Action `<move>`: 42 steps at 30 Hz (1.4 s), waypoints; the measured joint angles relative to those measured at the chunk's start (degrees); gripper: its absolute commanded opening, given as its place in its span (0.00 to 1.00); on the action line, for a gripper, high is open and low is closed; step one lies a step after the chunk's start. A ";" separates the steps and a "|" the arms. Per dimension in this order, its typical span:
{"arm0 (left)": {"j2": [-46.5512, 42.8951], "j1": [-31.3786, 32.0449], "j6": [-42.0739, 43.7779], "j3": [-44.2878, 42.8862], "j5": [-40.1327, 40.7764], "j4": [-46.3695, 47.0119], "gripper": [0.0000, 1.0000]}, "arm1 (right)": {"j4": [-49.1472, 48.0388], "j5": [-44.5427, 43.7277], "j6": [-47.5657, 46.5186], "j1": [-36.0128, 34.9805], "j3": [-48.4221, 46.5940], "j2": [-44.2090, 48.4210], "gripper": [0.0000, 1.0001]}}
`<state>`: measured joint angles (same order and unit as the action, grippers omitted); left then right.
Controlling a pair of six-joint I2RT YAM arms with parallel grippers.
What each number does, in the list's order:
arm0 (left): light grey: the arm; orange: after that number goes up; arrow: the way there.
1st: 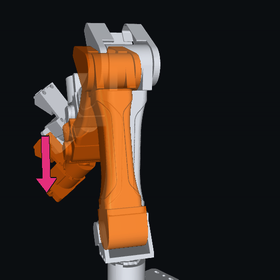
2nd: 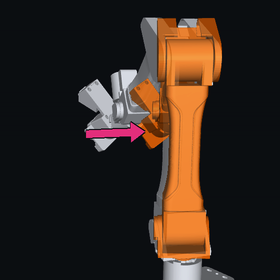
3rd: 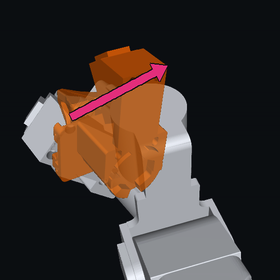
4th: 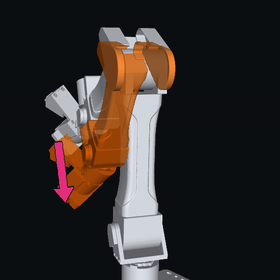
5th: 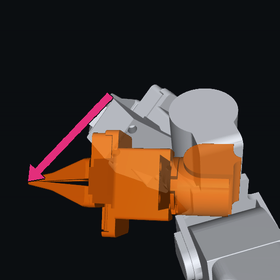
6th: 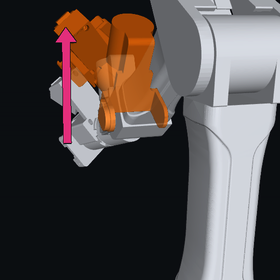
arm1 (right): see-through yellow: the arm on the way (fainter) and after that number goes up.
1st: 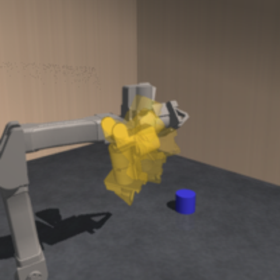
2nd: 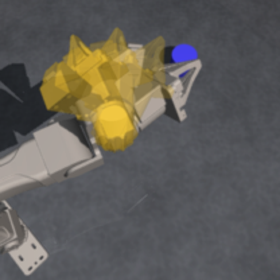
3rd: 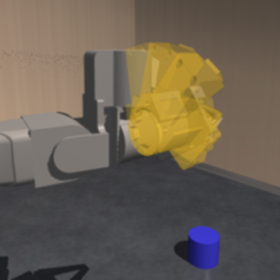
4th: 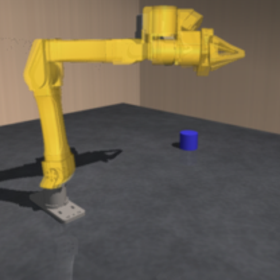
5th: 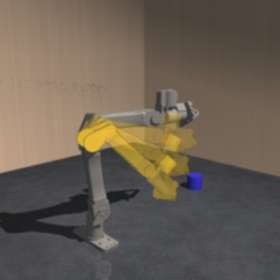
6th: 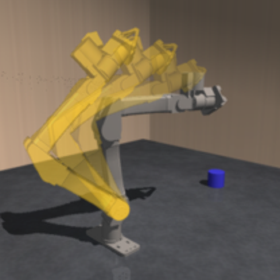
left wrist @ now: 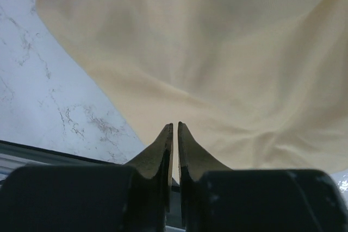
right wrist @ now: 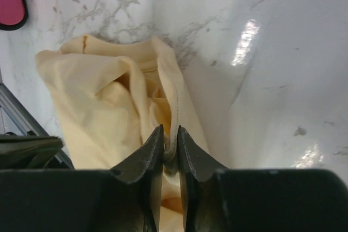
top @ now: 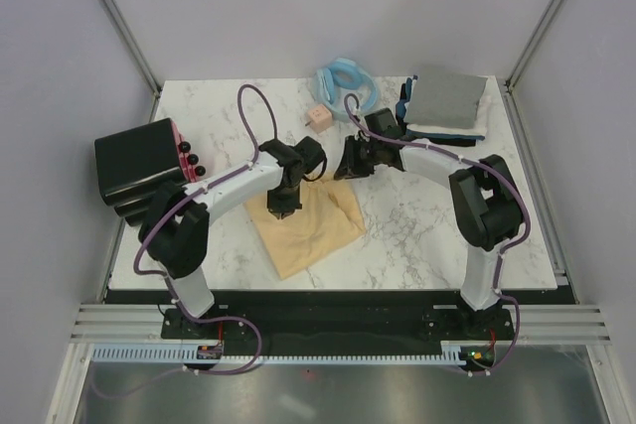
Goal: Fold and stack the t-shirts
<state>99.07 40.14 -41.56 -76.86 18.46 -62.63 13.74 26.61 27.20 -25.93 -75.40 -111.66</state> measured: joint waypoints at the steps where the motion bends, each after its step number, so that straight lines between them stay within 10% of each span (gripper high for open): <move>1: 1.62 -0.04 0.09 -0.48 -0.42 0.00 0.13 | 0.39 0.02 0.02 -0.68 -0.02 1.09 0.23; 42: 3.85 -4.09 2.25 -2.32 -2.12 4.57 0.14 | -0.26 3.37 5.29 -10.95 1.18 -2.58 0.62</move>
<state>102.91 36.05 -39.31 -79.18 16.34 -58.06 13.47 29.98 32.49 -36.88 -74.22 -114.24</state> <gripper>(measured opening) 0.139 0.605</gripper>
